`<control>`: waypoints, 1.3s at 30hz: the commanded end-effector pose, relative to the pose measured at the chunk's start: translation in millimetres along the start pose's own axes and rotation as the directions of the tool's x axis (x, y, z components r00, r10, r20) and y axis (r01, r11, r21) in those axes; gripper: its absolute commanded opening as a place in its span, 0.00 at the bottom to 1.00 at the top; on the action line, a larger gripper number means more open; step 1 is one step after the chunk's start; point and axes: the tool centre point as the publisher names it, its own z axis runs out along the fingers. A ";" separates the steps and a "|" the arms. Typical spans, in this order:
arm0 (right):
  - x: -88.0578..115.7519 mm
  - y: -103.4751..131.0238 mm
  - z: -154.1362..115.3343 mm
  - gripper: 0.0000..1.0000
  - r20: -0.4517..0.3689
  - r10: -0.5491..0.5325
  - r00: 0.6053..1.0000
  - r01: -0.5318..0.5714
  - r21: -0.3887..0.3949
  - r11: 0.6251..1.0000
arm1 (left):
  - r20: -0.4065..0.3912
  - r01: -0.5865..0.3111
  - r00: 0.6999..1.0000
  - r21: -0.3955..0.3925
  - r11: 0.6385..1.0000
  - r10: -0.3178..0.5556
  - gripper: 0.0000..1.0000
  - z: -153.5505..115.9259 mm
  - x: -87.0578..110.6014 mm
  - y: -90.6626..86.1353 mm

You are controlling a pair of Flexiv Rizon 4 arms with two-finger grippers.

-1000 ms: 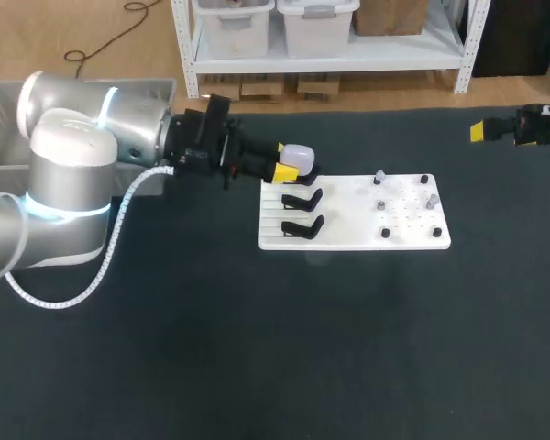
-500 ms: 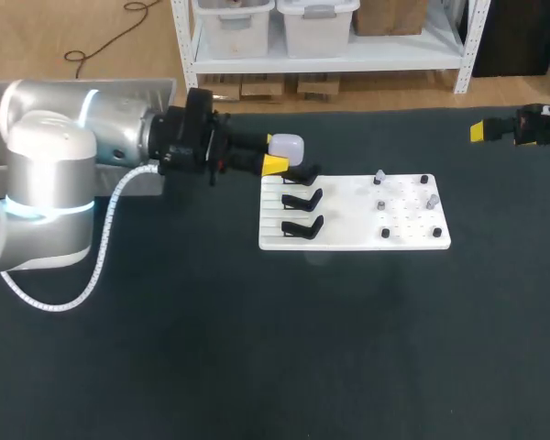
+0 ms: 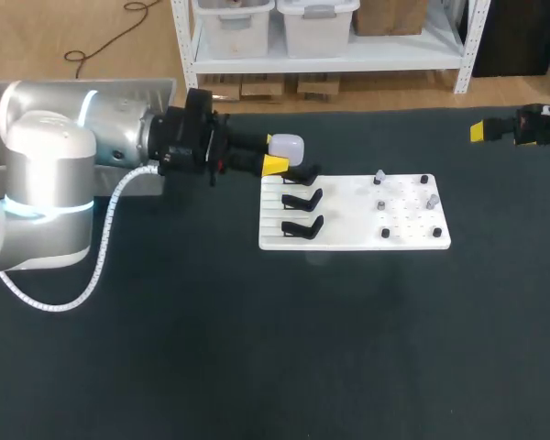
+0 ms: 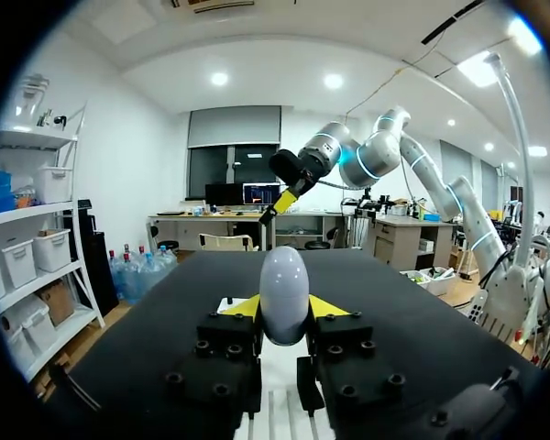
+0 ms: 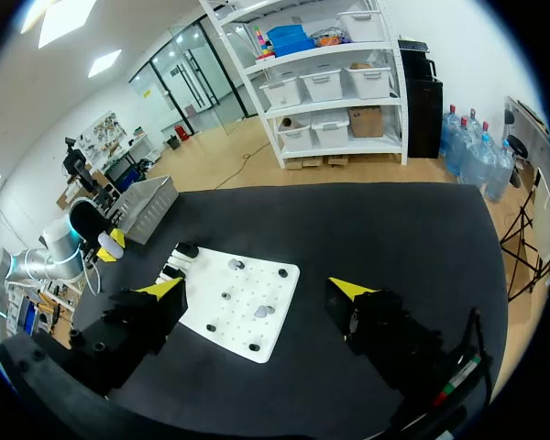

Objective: Pick up each earbud case from the left stands, insert the matching earbuds, close the lid, and place the case in the box.

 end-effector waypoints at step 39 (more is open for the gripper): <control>32.8 162.7 -8.8 1.00 -0.099 -0.297 0.950 0.276 -0.185 0.943 | 0.066 -0.033 0.997 -0.004 0.999 0.034 0.00 29.9 11.9 1.3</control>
